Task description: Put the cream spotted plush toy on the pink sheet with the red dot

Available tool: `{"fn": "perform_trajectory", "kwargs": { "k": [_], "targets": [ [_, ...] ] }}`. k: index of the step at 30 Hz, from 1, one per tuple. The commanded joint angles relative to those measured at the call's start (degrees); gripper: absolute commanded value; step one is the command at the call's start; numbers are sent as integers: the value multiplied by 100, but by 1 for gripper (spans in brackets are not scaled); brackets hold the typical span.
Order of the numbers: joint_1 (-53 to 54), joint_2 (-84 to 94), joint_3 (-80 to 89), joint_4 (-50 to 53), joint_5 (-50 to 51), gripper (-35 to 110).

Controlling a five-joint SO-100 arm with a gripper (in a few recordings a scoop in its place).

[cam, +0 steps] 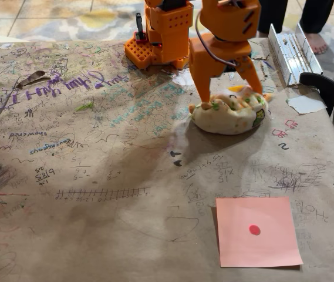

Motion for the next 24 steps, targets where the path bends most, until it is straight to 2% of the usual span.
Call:
{"fn": "perform_trajectory", "kwargs": {
  "k": [1,11,16,21,24],
  "targets": [
    [-237,-475,-211,246,694,0],
    [0,264,-431,-334,2654,0],
    [387,1995,-1310,290,3234,0],
    [765,4395,-2188,606,3366,0],
    [914,5212,-2962,817,3480,0]
  ]
}}
